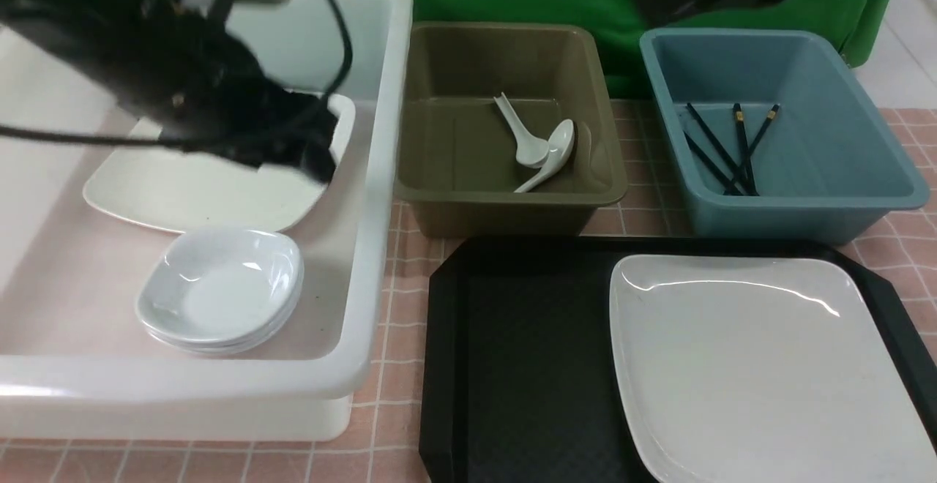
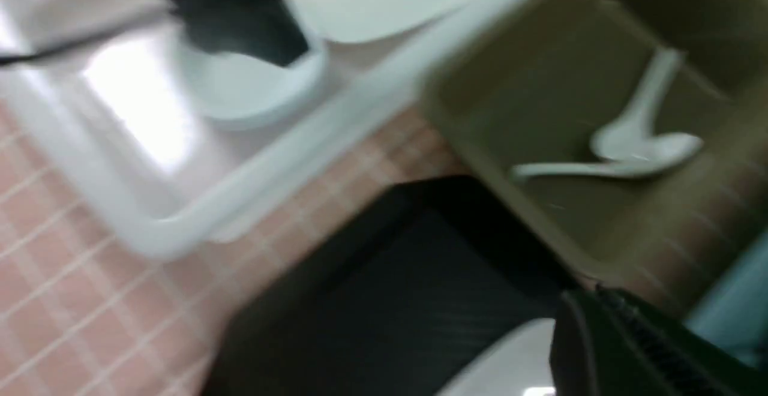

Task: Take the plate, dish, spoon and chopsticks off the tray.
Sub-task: Use the left arm to put the small plate into the large storage box on the left, then use the left arm to grab a plate from the dinner plate

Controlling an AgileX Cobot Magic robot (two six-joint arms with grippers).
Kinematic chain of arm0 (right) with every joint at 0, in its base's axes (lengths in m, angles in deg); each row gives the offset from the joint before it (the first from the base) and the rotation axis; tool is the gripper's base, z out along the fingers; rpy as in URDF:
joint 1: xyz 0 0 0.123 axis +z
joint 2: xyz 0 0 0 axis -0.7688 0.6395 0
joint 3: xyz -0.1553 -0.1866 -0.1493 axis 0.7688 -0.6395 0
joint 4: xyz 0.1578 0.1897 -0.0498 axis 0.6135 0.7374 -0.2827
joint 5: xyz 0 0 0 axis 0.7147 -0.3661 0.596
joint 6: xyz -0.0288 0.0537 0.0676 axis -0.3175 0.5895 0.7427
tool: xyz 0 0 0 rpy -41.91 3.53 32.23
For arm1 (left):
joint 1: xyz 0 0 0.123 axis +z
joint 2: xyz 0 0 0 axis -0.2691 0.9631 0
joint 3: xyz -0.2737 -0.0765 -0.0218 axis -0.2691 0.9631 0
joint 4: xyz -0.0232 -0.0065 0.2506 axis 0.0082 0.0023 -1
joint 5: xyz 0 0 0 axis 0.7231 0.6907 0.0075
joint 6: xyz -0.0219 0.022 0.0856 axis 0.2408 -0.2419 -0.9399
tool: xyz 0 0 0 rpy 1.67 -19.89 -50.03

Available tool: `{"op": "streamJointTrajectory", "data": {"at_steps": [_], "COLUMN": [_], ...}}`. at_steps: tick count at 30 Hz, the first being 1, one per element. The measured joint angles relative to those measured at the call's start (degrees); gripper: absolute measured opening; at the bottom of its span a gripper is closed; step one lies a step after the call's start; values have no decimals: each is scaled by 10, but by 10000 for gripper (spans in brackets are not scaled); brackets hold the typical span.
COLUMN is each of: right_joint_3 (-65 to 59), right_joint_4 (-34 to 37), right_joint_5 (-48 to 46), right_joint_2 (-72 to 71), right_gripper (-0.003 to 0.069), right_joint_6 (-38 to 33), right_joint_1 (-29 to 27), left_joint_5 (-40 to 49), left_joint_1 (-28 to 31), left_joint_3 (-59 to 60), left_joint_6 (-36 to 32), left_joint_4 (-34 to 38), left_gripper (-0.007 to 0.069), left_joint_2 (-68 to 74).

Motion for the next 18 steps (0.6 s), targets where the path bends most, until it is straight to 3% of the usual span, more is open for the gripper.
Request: {"op": "streamJointTrajectory", "data": {"at_steps": [1,2,4,7,11,14,17,18], "right_joint_3": [-3,-22,-55,-150,-287,-338,-400,-417], "right_joint_4": [-4,-15,-21,-26,-21,-18,-15,-13], "right_joint_5": [0,0,0,0,0,0,0,0], "right_joint_2": [-2,-28,-57,-114,-203,-239,-295,-316], "right_gripper": [30,30,30,30,30,30,30,30], "right_joint_6": [1,8,10,11,11,11,7,7], "right_joint_1": [-6,-37,-77,-143,-223,-244,-261,-262], "left_joint_5": [0,-3,-3,3,22,26,30,32], "left_joint_1": [-5,-34,-78,-145,-211,-225,-236,-237], "left_joint_3": [-3,-34,-64,-134,-235,-273,-324,-341], "left_joint_6": [0,1,-4,-6,-5,-4,3,11], "left_joint_4": [5,36,48,58,66,61,48,44], "left_gripper": [404,265,126,21,-2,6,53,104], "left_joint_2": [-1,1,13,60,181,238,322,361]}}
